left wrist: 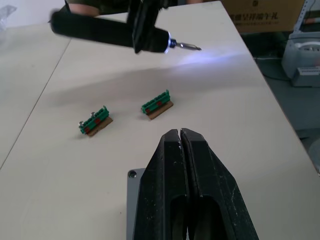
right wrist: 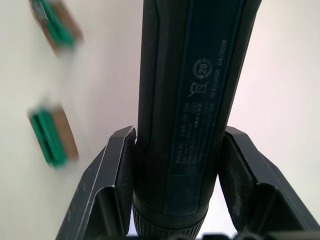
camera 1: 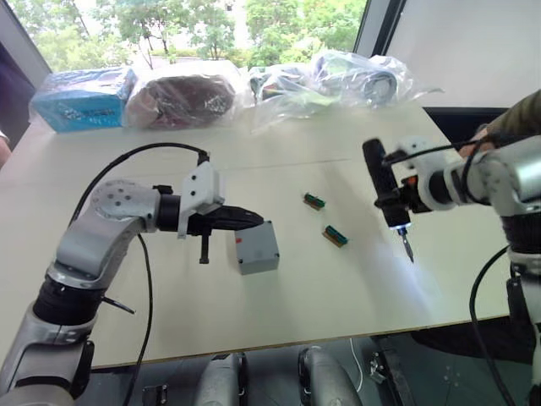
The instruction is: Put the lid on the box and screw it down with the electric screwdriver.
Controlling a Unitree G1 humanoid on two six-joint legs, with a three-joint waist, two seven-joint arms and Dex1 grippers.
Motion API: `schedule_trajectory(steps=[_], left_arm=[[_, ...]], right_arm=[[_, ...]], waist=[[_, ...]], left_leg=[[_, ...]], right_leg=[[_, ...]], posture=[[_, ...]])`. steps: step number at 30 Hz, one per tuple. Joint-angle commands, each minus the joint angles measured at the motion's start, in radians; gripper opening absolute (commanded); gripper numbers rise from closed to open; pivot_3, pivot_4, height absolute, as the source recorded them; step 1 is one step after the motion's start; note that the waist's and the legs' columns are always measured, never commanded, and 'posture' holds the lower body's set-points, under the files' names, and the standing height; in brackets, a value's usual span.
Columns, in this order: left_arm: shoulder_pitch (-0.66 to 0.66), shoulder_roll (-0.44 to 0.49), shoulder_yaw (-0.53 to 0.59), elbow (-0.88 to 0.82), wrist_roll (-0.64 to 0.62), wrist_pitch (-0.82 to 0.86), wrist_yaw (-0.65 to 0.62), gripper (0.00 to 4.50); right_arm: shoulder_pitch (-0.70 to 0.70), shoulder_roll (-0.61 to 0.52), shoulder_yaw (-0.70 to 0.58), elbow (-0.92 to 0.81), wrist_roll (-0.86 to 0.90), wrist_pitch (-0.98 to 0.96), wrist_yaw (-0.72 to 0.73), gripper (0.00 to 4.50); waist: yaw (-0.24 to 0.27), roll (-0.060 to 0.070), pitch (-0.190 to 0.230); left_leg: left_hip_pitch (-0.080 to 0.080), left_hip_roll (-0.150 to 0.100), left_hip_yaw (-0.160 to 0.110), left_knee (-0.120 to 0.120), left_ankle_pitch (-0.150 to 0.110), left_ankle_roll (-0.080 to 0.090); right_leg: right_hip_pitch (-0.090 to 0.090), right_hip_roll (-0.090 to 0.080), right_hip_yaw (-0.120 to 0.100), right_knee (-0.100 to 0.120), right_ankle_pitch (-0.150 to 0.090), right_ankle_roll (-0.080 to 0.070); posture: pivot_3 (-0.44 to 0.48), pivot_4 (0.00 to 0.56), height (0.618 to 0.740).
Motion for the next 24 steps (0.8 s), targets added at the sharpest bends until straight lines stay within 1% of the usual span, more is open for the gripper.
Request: schedule_trajectory(steps=[1,5,9,11,12,13,15,16,19,22,24], left_arm=[[-0.015,0.013,0.045,-0.045,-0.030,0.009,0.021,0.00],[-0.010,0.020,0.050,-0.056,-0.033,0.015,0.038,0.00],[0.002,0.028,0.060,-0.069,-0.038,0.023,0.055,0.00],[0.005,0.030,0.065,-0.070,-0.041,0.027,0.065,0.00],[0.004,0.029,0.070,-0.070,-0.048,0.034,0.070,0.00],[0.004,0.028,0.073,-0.070,-0.055,0.039,0.074,0.00],[0.004,0.031,0.077,-0.072,-0.065,0.044,0.077,0.00],[0.005,0.033,0.078,-0.073,-0.066,0.045,0.077,0.00],[0.007,0.039,0.084,-0.072,-0.076,0.053,0.079,0.00],[0.022,0.056,0.090,-0.058,-0.075,0.056,0.077,0.00],[0.041,0.073,0.094,-0.041,-0.061,0.049,0.073,0.00]], right_arm=[[-0.039,0.017,0.032,0.069,-0.056,-0.026,0.017,1.89],[-0.044,0.058,0.061,0.120,-0.102,-0.035,0.013,1.89],[-0.027,0.086,0.071,0.135,-0.140,-0.038,0.007,1.89],[-0.024,0.099,0.058,0.140,-0.154,-0.033,0.002,2.88],[-0.025,0.105,0.048,0.144,-0.159,-0.031,-0.001,3.01],[-0.027,0.109,0.041,0.147,-0.163,-0.031,-0.001,3.45],[-0.031,0.108,0.029,0.141,-0.170,-0.031,0.001,4.16],[-0.033,0.103,0.026,0.132,-0.173,-0.035,0.005,4.44],[-0.042,0.072,0.026,0.064,-0.178,-0.060,0.021,4.48],[-0.055,0.026,0.024,-0.048,-0.177,-0.115,0.061,4.48],[-0.057,-0.006,0.021,-0.124,-0.189,-0.193,0.091,4.48]], waist=[[0.001,0.000,0.000],[0.002,0.000,0.000],[0.004,0.000,0.000],[0.004,0.000,0.000],[0.004,0.000,0.000],[0.004,0.000,0.000],[0.004,0.000,0.000],[0.005,0.000,0.000],[0.005,0.000,0.000],[0.005,0.000,0.000],[0.005,0.000,0.000]], left_leg=[[0.000,0.000,0.000,0.000,0.000,0.000],[0.000,0.000,0.001,0.002,0.000,0.000],[0.000,0.000,0.001,0.003,0.000,0.000],[0.000,0.000,0.001,0.004,0.000,0.000],[0.000,0.000,0.000,0.004,0.000,0.000],[0.000,0.000,0.000,0.005,0.000,0.000],[0.000,0.000,0.000,0.006,0.000,0.000],[0.000,0.000,0.000,0.007,0.000,0.000],[0.000,0.000,0.000,0.007,0.000,0.000],[0.000,0.000,0.000,0.008,0.000,0.000],[0.000,0.000,0.000,0.009,0.000,0.000]], right_leg=[[0.000,0.000,0.000,0.000,0.000,0.000],[0.000,0.000,0.001,0.002,0.000,0.000],[0.000,0.000,0.001,0.002,0.000,0.000],[0.001,0.000,0.001,0.002,0.000,0.000],[0.001,0.000,0.001,0.002,0.000,0.000],[0.001,0.000,0.001,0.003,0.000,0.000],[0.001,0.000,0.001,0.004,0.000,0.000],[0.001,0.000,0.001,0.004,0.000,0.000],[0.002,0.000,0.001,0.004,0.000,0.001],[0.002,0.000,0.001,0.004,0.000,0.001],[0.001,0.000,0.001,0.005,0.000,0.001]], posture=[[0.000,0.150,0.740],[0.000,0.150,0.740],[0.000,0.150,0.740],[0.000,0.150,0.740],[0.000,0.150,0.740],[0.000,0.150,0.740],[0.000,0.150,0.740],[0.000,0.150,0.740],[0.000,0.150,0.740],[0.000,0.150,0.740],[0.000,0.150,0.740]])
